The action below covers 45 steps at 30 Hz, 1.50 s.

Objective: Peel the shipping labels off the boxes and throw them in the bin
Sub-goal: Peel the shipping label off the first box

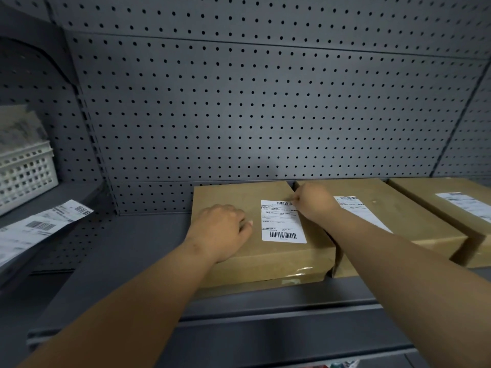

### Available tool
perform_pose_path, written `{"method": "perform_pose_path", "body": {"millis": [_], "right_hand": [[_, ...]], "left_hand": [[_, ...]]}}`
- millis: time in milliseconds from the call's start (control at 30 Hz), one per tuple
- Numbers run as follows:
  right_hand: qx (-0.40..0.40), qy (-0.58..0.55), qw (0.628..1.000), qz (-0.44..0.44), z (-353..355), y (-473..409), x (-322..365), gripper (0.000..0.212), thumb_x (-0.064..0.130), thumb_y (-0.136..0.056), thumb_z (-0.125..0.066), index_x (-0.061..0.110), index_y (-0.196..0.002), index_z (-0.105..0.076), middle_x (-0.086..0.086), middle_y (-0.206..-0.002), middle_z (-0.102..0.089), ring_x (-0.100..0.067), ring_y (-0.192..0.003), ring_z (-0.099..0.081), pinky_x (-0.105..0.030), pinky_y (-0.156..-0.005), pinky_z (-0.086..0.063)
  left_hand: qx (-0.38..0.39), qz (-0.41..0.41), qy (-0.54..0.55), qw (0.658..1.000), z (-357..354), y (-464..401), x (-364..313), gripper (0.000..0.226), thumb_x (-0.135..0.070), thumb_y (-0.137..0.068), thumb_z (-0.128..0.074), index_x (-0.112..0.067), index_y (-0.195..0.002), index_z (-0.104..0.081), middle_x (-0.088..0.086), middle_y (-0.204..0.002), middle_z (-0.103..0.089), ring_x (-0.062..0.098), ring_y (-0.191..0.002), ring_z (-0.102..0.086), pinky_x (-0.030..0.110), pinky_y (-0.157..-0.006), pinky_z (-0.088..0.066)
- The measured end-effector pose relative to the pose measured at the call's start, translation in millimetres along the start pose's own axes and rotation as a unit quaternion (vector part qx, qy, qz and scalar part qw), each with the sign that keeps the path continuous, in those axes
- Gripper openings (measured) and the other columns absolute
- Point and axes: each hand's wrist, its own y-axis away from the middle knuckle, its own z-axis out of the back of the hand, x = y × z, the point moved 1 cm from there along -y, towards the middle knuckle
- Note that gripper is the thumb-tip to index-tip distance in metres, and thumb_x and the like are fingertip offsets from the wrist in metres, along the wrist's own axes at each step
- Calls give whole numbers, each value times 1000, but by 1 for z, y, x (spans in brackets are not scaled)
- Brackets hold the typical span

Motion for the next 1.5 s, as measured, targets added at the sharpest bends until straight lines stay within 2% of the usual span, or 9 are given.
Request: {"method": "perform_pose_path", "body": {"millis": [200,333,533,700,767,867,1000,1167,1500], "right_hand": [[4,78,997,8,3,5,18,27,-6,-85,-41,2,-100,-62,-15,-95,-65,-33,-88,-62,-37,-73,-53],[17,-66,997,36,23,12,12,17,5,-85,-50,6,-69,-56,-5,-64,-51,-23,-65,-50,-22,-48,-35],[-4,-185,982,32,30,21,2,19,16,-85,-58,1,-92,-67,-5,-73,-59,-11,-57,-46,-23,-49,-33],[-59,-106,992,27,15,15,10,28,17,-83,-62,9,-59,-50,-4,-81,-56,-22,-83,-51,-21,-58,-37],[-48,-114,992,18,9,14,17,5,15,-83,-59,13,-82,-55,-13,-112,-58,-29,-101,-57,-30,-79,-48],[8,-98,995,36,5,14,28,51,16,-90,-52,17,-137,-33,-10,-130,-54,-28,-119,-52,-41,-95,-46],[50,-47,992,108,4,9,45,20,10,-91,-47,16,-97,-66,-9,-114,-66,-27,-105,-60,-36,-89,-50],[15,-84,989,124,10,9,51,28,17,-88,-61,13,-115,-64,-6,-114,-68,-22,-106,-61,-24,-84,-42],[-71,5,977,202,0,16,54,16,20,-92,-53,9,-99,-63,-8,-107,-60,-25,-108,-53,-31,-93,-36]], "left_hand": [[-2,6,-4,1000,0,0,0,39,-39,-95,-34,-17,-102,-66,1,-99,-66,19,-92,-59,32,-81,-46],[4,1,-7,1000,2,0,-2,40,-40,-95,-35,-17,-110,-65,2,-105,-66,21,-97,-59,33,-84,-46],[5,-1,-18,1000,1,0,-3,41,-42,-96,-35,-17,-108,-64,2,-103,-65,21,-94,-59,32,-80,-43],[2,2,-20,1000,0,0,-2,40,-42,-95,-34,-17,-103,-64,1,-98,-65,20,-90,-59,32,-78,-44],[1,5,-22,1000,0,0,-2,40,-42,-95,-34,-16,-100,-64,1,-96,-65,20,-88,-58,32,-77,-44],[1,8,-24,1000,0,0,-2,39,-42,-95,-35,-16,-97,-64,1,-94,-64,20,-87,-58,32,-76,-44],[1,9,-23,1000,0,1,-1,39,-43,-94,-35,-16,-99,-64,1,-94,-64,19,-88,-59,33,-77,-45],[1,11,-22,1000,0,1,-2,38,-42,-94,-35,-17,-98,-64,1,-93,-64,20,-88,-58,34,-80,-46],[-4,6,-22,1000,-1,0,-1,37,-41,-94,-36,-17,-94,-64,0,-91,-65,18,-86,-58,32,-77,-44]]}}
